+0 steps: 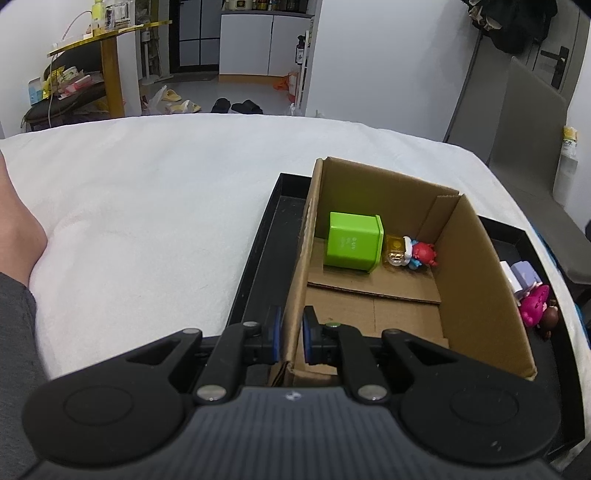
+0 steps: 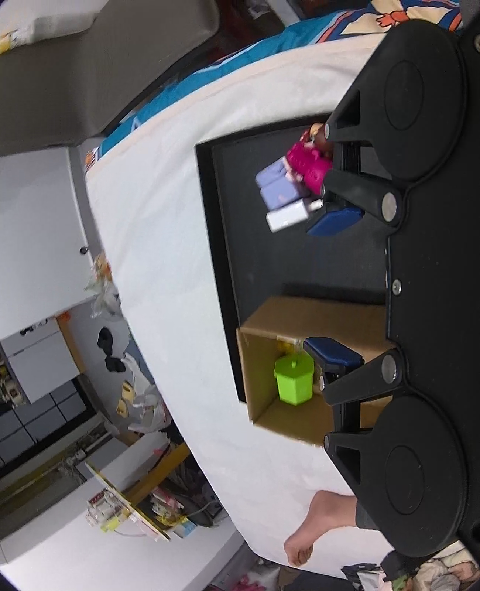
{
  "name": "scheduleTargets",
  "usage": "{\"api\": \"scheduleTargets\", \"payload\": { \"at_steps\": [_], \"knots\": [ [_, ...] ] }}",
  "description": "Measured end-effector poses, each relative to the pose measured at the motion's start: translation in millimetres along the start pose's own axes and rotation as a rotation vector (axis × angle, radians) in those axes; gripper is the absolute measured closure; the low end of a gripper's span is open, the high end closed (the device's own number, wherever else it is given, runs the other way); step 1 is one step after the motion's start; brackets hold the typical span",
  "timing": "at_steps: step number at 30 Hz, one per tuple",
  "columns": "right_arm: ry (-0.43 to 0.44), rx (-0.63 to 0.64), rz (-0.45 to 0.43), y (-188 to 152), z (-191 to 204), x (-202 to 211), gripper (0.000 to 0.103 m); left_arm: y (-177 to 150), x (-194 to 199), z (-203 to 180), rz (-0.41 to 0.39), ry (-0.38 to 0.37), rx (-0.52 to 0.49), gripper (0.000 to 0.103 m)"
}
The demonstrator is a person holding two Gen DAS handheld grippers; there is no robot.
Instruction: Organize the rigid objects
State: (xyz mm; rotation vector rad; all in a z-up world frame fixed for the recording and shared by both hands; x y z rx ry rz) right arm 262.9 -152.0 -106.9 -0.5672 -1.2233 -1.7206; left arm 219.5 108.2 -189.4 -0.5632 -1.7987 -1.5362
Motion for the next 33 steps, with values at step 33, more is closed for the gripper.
{"api": "scheduleTargets", "payload": {
  "at_steps": [33],
  "knots": [
    [-0.233,-0.26,0.101,-21,-128,-70,0.057,2,-5,0,0.02,-0.014,0.01,0.092]
  ]
}}
Point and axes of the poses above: each gripper's, at about its wrist camera, not at the fingertips, and x roughly against the way its jaws point, z to its left, y to its top, the point moved 8 cm from there along -x, roughly the way its jaws point, and after that the axes turned 3 degrees about -x, right-handed, at the moved point
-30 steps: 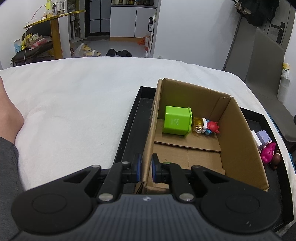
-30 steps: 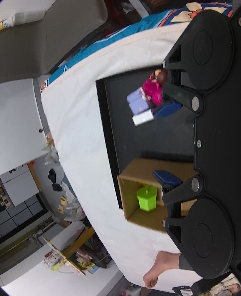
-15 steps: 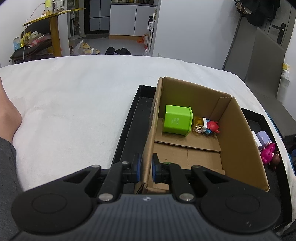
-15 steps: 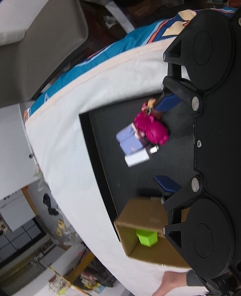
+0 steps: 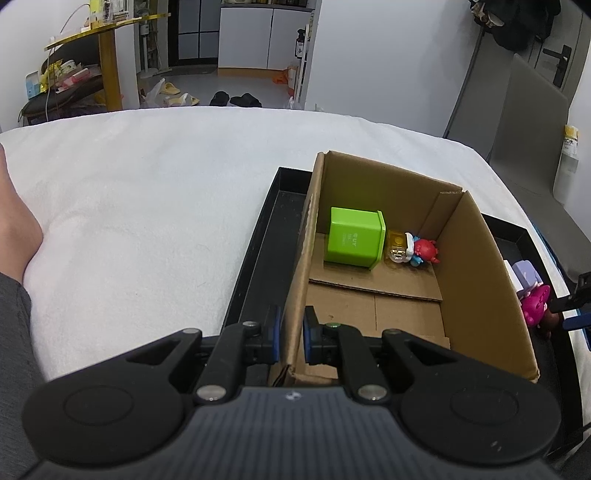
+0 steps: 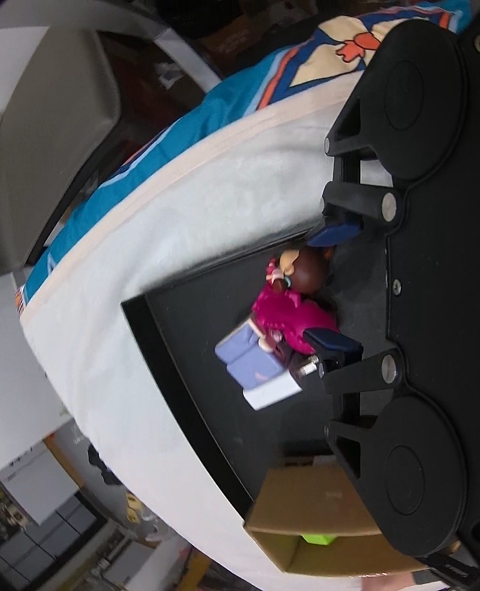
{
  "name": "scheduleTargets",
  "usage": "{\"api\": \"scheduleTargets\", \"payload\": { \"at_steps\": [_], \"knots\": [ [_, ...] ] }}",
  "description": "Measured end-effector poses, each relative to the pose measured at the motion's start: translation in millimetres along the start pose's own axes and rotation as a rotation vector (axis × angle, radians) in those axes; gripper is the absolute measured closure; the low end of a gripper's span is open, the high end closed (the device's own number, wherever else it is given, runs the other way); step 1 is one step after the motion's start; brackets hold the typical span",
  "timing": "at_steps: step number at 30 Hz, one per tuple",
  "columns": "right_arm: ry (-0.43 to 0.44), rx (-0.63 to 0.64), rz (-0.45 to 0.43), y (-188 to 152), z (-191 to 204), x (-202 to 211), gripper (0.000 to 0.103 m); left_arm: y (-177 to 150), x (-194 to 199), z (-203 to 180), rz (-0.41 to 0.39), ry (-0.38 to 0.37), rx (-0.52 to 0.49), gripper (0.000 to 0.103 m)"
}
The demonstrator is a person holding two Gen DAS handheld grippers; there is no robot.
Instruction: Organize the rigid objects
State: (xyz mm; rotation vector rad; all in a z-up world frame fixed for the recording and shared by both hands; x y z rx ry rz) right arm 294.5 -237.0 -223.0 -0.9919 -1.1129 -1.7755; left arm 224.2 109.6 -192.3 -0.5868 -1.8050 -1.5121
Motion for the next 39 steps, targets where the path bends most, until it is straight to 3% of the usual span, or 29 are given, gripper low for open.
{"api": "scheduleTargets", "payload": {
  "at_steps": [6,11,15,39],
  "knots": [
    [-0.028,-0.066,-0.016,2,-6,-8,0.066,0,0,0,0.0,-0.002,0.002,0.092],
    [-0.051,-0.107,-0.022,2,-8,-15,0.066,0,0,0,0.0,-0.005,0.003,0.092],
    [-0.076,-0.084,-0.03,2,-7,-22,0.071,0,-1,2,0.001,-0.014,0.011,0.092],
    [0.049,-0.048,-0.106,-7,12,39,0.072,0,1,3,-0.005,-0.031,0.007,0.092]
  ]
}}
Point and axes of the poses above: each gripper's, at about its wrist camera, not at the fingertips, and x roughly against the way its jaws point, z to its left, y to its top, the point moved 8 cm from there along -x, roughly the way its jaws point, and after that the axes turned 3 degrees about -x, right-handed, at the moved point
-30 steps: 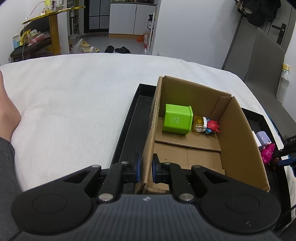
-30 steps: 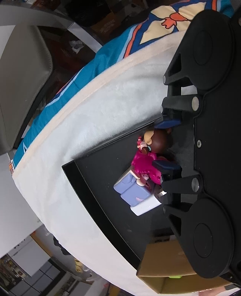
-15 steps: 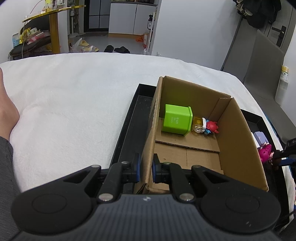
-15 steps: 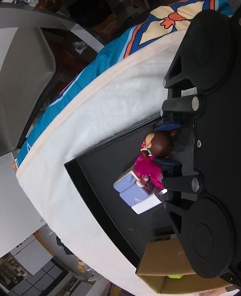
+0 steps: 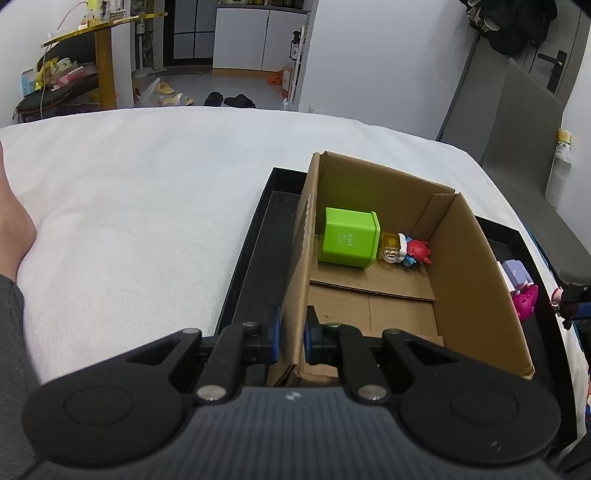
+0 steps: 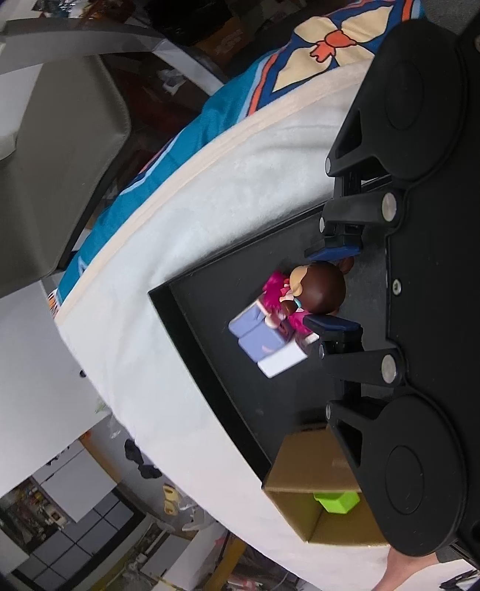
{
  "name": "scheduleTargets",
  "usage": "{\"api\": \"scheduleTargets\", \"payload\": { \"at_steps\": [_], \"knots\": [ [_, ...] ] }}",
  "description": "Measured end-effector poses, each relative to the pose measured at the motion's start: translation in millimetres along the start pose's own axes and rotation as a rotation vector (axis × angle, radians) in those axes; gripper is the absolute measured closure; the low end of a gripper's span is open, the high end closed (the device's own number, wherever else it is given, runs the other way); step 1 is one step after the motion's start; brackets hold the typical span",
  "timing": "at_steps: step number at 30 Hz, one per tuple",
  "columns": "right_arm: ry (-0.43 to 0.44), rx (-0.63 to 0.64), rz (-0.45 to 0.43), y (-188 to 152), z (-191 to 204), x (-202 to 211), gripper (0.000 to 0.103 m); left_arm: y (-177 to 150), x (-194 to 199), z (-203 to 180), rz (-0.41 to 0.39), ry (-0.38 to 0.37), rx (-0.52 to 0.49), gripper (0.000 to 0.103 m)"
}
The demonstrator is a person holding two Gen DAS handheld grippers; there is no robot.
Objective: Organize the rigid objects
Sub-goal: 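Grasp the brown-headed doll with the right gripper and carry it over the box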
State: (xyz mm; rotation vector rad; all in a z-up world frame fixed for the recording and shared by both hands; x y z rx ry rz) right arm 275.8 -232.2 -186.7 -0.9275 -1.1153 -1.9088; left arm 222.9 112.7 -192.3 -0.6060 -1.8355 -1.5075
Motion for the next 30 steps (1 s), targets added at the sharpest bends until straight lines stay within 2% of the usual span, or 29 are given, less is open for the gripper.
{"api": "scheduleTargets", "payload": {
  "at_steps": [6,17,30],
  "knots": [
    [0.024,0.039,-0.009,-2,14,12,0.072,0,0,1,-0.001,-0.004,-0.002,0.092],
    [0.109,0.127,-0.013,-13,64,30,0.072,-1,0,1,-0.004,-0.019,-0.008,0.091],
    [0.138,0.24,-0.049,-18,111,50,0.072,-1,1,0,-0.008,-0.031,-0.002,0.091]
  ]
}}
Point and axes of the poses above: each gripper's, at about its wrist camera, not at the fingertips, and x roughly against the way its jaws point, z to its left, y to its top, the point moved 8 cm from there along -x, roughly the way its jaws point, and after that the axes turned 3 degrees about -x, right-handed, at the moved point
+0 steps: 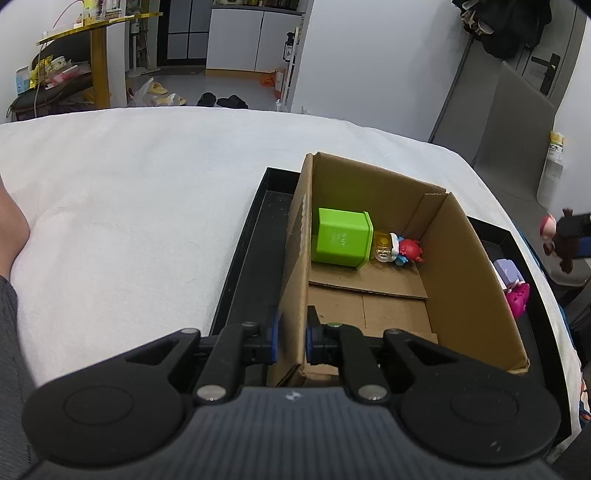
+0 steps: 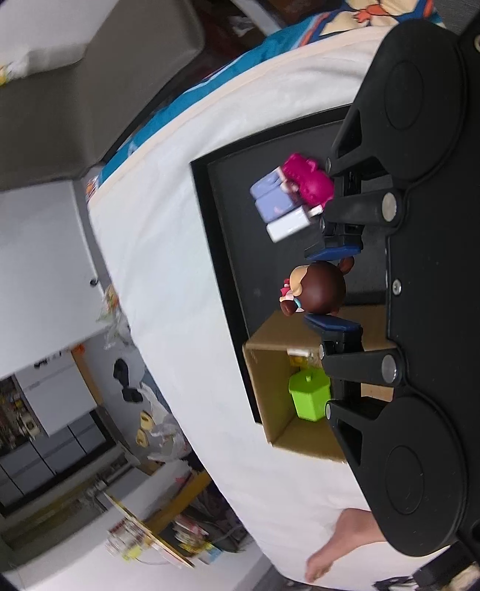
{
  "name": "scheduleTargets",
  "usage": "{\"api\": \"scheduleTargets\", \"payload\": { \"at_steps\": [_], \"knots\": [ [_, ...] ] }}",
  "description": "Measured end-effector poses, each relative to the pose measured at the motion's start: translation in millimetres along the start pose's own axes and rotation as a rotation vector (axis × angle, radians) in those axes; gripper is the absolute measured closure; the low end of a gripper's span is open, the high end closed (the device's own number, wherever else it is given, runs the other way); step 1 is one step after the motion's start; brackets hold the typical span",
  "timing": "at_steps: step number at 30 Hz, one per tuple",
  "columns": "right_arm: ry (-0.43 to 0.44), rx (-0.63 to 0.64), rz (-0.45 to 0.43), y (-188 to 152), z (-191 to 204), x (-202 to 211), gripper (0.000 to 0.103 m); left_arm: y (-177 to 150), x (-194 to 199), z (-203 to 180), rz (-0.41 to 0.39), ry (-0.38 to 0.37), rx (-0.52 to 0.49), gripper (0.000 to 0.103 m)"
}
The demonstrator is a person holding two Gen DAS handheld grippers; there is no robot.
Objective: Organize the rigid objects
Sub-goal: 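Grasp the brown-headed doll with the right gripper and carry it over the box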
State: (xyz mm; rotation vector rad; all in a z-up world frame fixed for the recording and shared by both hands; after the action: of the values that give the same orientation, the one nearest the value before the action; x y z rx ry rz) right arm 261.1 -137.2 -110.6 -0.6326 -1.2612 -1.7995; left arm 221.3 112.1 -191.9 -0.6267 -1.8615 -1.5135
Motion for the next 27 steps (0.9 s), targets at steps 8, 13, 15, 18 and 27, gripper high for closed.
{"api": "scheduleTargets", "payload": {
  "at_steps": [8,13,15,18,27],
  "knots": [
    [0.028,0.109,-0.009,3,41,1,0.072,-1,2,2,0.0,-0.009,0.003,0.09],
    [0.047,0.198,-0.001,-1,69,-7,0.072,0,2,2,0.002,-0.013,0.003,0.09],
    [0.054,0.227,-0.001,-2,78,-11,0.072,0,2,2,0.003,-0.017,0.002,0.09],
    [0.067,0.259,0.011,-6,90,-20,0.072,1,0,2,0.004,-0.019,0.004,0.09],
    [0.079,0.349,0.046,-26,116,-44,0.072,-1,-1,3,0.007,-0.021,0.01,0.09]
  ]
}}
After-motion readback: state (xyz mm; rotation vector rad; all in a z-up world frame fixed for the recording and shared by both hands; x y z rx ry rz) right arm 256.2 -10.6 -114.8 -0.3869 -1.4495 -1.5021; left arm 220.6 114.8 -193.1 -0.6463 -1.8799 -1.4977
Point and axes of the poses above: each gripper's, at about its wrist camera, not at the fingertips, and x roughly against the way its jaws point, z to its left, y to its top, the point moved 8 cm from there along -x, roughly the way its jaws point, and after that the axes turned 3 degrees about -x, right-handed, at the moved point
